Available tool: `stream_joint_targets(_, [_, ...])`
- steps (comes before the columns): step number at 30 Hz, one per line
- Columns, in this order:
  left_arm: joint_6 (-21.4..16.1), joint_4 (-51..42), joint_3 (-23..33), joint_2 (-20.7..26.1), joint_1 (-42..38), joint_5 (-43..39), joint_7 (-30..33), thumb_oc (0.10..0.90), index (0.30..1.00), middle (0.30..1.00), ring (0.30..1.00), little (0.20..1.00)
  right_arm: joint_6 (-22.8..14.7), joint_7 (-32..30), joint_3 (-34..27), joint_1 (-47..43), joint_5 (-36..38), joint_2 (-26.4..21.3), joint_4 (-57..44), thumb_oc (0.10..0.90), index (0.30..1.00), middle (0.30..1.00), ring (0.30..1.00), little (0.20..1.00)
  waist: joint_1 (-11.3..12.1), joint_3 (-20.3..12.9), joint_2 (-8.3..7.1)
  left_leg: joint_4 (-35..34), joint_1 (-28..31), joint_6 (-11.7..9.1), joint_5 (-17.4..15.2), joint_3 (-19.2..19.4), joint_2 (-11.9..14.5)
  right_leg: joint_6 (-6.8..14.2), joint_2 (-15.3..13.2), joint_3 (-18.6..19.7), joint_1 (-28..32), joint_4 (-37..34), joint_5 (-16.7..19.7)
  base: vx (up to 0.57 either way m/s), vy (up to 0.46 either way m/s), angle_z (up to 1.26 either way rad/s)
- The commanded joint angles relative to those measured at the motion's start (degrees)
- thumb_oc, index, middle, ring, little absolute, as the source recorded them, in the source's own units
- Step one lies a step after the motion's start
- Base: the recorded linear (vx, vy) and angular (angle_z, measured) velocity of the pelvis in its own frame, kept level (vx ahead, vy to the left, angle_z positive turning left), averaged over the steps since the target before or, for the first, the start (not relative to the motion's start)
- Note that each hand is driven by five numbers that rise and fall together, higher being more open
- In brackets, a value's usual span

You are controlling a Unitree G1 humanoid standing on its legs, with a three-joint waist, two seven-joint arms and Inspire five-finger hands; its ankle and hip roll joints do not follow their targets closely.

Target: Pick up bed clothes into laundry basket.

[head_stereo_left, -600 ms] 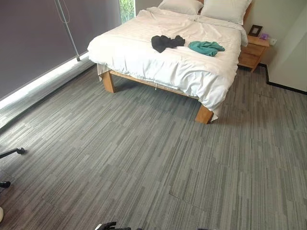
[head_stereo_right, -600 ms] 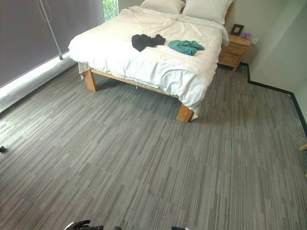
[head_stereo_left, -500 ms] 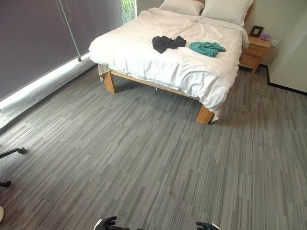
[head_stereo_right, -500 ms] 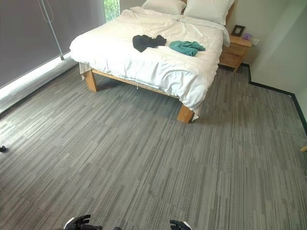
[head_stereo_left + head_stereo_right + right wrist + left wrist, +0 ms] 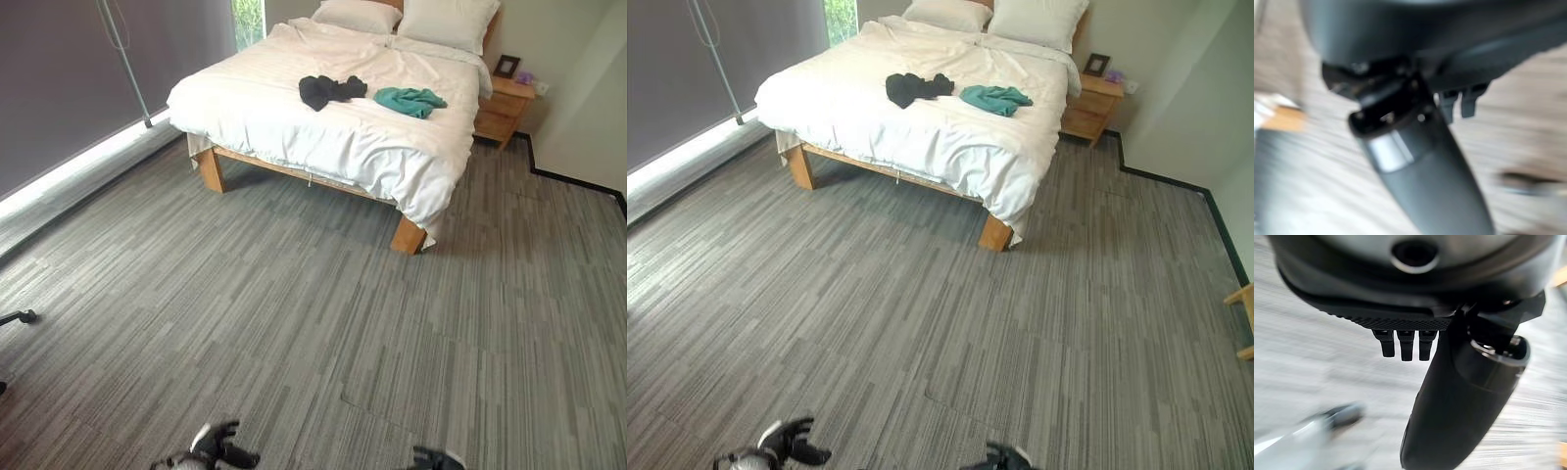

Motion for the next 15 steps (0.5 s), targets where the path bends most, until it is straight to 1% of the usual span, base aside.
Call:
stream_joint_targets(1, [-4.12, -5.05, 1.09, 1.26, -7.45, -4.29, 3.31, 0.800, 0.900, 0.900, 0.900, 0.900, -3.93, -2.37, -0.72, -4.12, 3.34, -3.60, -8.23, 0.800, 0.900, 0.900, 0.900, 0.900, 0.34, -2.19, 0.07, -0.59, -0.53, -4.86, -2.91, -2.57, 4.40, 7.86, -6.86, 2.21, -2.94, 0.40, 1.81, -0.03, 0.018, -0.04])
stream_joint_targets(2, [-4.09, -6.48, 1.32, 1.03, -7.22, -5.89, 3.31, 0.800, 0.900, 0.900, 0.900, 0.900, -4.11, -2.75, -1.04, -4.01, 3.52, -3.75, -9.92, 0.800, 0.900, 0.900, 0.900, 0.900, 0.28, -2.05, 0.21, -0.59, -0.48, -4.87, -2.88, -2.55, 4.41, 7.89, -6.90, 2.16, -2.92, 0.44, 1.83, -0.03, 0.025, -0.02])
stream_joint_targets(3, [-4.17, -8.29, 2.07, 0.64, -6.80, -9.69, 3.31, 0.800, 0.900, 0.900, 0.900, 0.900, -4.31, -3.15, -1.30, -3.88, 4.37, -3.83, -12.29, 0.800, 0.900, 0.900, 0.900, 0.900, 0.22, -1.91, 0.34, -0.59, -0.56, -4.89, -2.79, -2.52, 4.40, 7.88, -6.94, 2.13, -2.97, 0.45, 1.84, 0.00, 0.000, 0.00])
stream_joint_targets(5, [-4.34, -13.77, 2.33, 0.47, -5.26, -12.31, 3.00, 0.800, 0.900, 0.900, 0.900, 0.900, -4.72, -3.14, -2.11, -2.84, 6.49, -3.77, -16.43, 0.800, 0.900, 0.900, 0.900, 0.900, 0.16, -1.62, 0.52, -0.59, -0.63, -4.84, -2.73, -2.62, 4.35, 7.85, -6.98, 2.07, -3.04, 0.41, 1.91, 0.00, 0.000, 0.00])
stream_joint_targets(7, [-4.30, -18.31, 2.27, 0.41, -3.36, -13.29, 2.71, 0.800, 0.900, 0.900, 0.900, 0.900, -5.17, -2.80, -2.40, -1.18, 7.52, -3.22, -20.13, 0.800, 0.900, 0.900, 0.900, 0.900, 0.21, -1.41, 0.65, -0.59, -0.63, -4.81, -2.77, -2.66, 4.27, 7.87, -7.02, 2.00, -3.09, 0.36, 1.90, 0.00, 0.000, 0.00])
stream_joint_targets(10, [-4.66, -22.98, 3.66, 0.02, -0.26, -16.16, 2.93, 0.800, 0.900, 0.900, 0.900, 0.900, -5.63, -2.66, -2.40, 1.24, 8.65, -2.38, -25.73, 0.800, 0.900, 0.900, 0.900, 0.900, 0.46, -0.94, 0.69, -0.59, -0.50, -4.63, -2.89, -2.61, 4.18, 8.00, -7.26, 2.03, -3.04, 0.14, 2.15, 0.02, 0.011, 0.00])
stream_joint_targets(13, [-5.52, -27.09, 5.94, -0.95, 2.48, -19.70, 3.60, 0.800, 0.900, 0.900, 0.900, 0.900, -6.28, -2.56, -2.27, 2.62, 8.79, -1.78, -29.97, 0.800, 0.900, 0.900, 0.900, 0.900, 0.84, -0.47, 0.62, -0.59, -0.68, -4.36, -3.03, -2.41, 4.00, 8.20, -7.55, 2.14, -3.32, -0.17, 2.47, 0.03, 0.025, -0.05])
stream_joint_targets(15, [-5.79, -28.24, 6.50, -1.04, 3.52, -19.80, 3.75, 0.800, 0.900, 0.900, 0.900, 0.900, -6.50, -2.57, -2.34, 3.22, 8.84, -1.62, -31.08, 0.800, 0.900, 0.900, 0.900, 0.900, 0.94, -0.32, 0.60, -0.59, -0.73, -4.28, -3.09, -2.25, 3.99, 8.28, -7.66, 2.30, -3.41, -0.26, 2.53, 0.03, 0.029, -0.09])
